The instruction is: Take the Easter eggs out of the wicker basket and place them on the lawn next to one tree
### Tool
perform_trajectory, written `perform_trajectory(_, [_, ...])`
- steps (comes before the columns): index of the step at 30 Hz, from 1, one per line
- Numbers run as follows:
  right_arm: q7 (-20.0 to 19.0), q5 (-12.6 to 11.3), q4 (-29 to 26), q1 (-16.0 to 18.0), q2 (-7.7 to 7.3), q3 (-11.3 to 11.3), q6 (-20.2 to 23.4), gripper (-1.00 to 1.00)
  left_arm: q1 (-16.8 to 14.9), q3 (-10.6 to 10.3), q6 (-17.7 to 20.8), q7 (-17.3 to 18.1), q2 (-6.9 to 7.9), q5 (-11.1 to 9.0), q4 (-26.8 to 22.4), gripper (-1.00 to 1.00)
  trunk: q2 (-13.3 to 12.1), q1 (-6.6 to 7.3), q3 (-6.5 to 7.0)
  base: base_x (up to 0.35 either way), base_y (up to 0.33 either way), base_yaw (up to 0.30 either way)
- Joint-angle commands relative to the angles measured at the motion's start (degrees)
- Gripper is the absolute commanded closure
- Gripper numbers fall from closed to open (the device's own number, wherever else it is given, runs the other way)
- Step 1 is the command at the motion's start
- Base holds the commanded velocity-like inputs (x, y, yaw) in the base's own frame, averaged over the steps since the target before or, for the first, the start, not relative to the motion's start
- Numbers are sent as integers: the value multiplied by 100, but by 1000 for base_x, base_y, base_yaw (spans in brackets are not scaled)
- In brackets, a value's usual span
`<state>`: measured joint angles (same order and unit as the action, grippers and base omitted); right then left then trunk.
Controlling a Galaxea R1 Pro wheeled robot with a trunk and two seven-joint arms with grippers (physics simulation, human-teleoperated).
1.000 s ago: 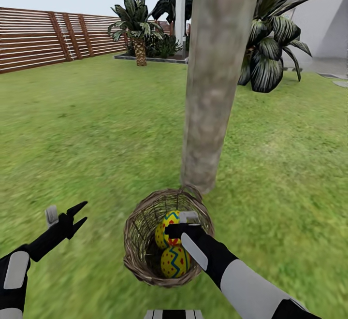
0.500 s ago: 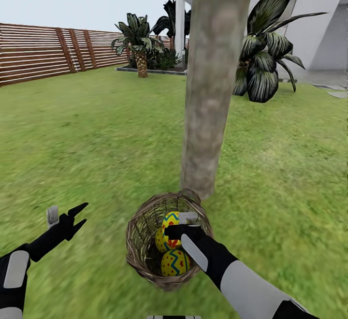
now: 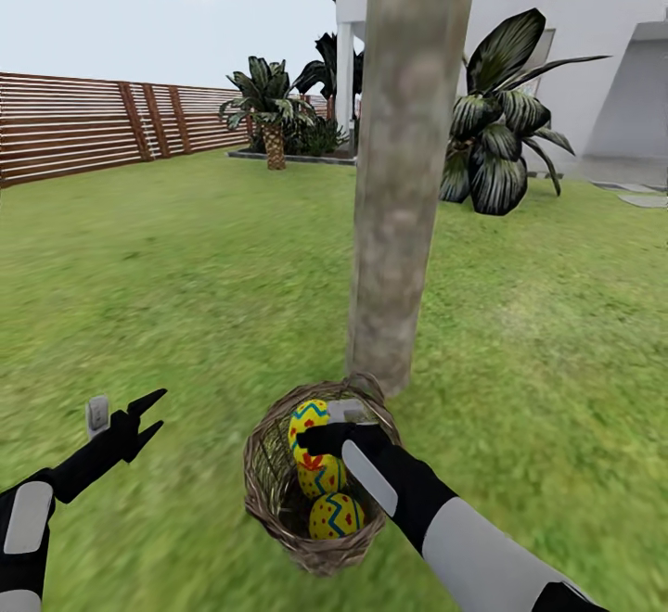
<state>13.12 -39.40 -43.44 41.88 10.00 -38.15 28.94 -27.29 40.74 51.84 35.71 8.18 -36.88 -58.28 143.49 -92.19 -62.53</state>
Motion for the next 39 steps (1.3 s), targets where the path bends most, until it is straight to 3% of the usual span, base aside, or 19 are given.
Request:
perform_trajectory(1, [61, -98, -157, 5, 0, -5, 112, 100, -5, 8, 28, 23, -1, 14, 1, -100, 0, 3, 18, 0, 0, 0])
perform_trajectory(5, [68, -738, -352, 5, 0, 0, 310, 100, -5, 12, 28, 23, 7, 14, 1, -100, -5, 14, 106, 0, 0, 0])
perform_trajectory(7, [68, -904, -377, 5, 0, 0, 434, 100, -5, 13, 28, 23, 8, 14, 1, -100, -8, 19, 151, 0, 0, 0])
perform_trajectory(10, [67, -1039, -518, -7, -117, 0, 507, 100, -5, 13, 28, 23, 8, 14, 1, -100, -12, 26, 217, 0, 0, 0])
perform_trajectory(12, [68, -1447, -717, -18, -256, 0, 669, 100, -5, 13, 28, 22, 5, 14, 1, -100, -14, 32, 261, 0, 0, 0])
perform_trajectory(13, [68, -1804, -901, -20, -423, 0, 820, 100, -5, 13, 26, 22, 2, 14, 1, -100, -16, 34, 283, 0, 0, 0])
perform_trajectory(15, [68, -2240, -1312, -25, -755, -4, 918, 100, -5, 7, 21, 18, -4, 14, 1, -100, -18, 39, 328, 0, 0, 0])
perform_trajectory(17, [68, -2731, -1963, -107, -1275, -14, 953, 100, -5, -13, 19, 15, -19, 14, 8, -100, -21, 44, 372, 0, 0, 0])
perform_trajectory(19, [68, -3265, -2625, -202, -1693, -21, 1021, 100, -5, -26, 19, 15, -31, 14, 10, -100, -24, 50, 416, 0, 0, 0])
perform_trajectory(21, [68, -3639, -3101, -273, -1977, -25, 1145, 100, -10, -37, 19, 15, -41, 19, 10, -100, -67, 75, 456, 0, 0, 0])
perform_trajectory(25, [60, -3734, -3326, -319, -2120, -26, 1191, 100, -22, -40, 26, 20, -44, 17, -3, -100, -228, 163, 528, 0, 0, 0])
perform_trajectory(35, [65, -3700, -3435, -320, -2116, -39, 1187, 100, -31, -38, 55, 40, -44, 9, -28, -100, -629, 383, 724, -177, 0, -65])
perform_trajectory(39, [60, -3721, -3434, -320, -2117, -35, 1190, 100, -31, -40, 71, 66, -44, 2, -53, -100, -629, 383, 745, -39, 0, -248])
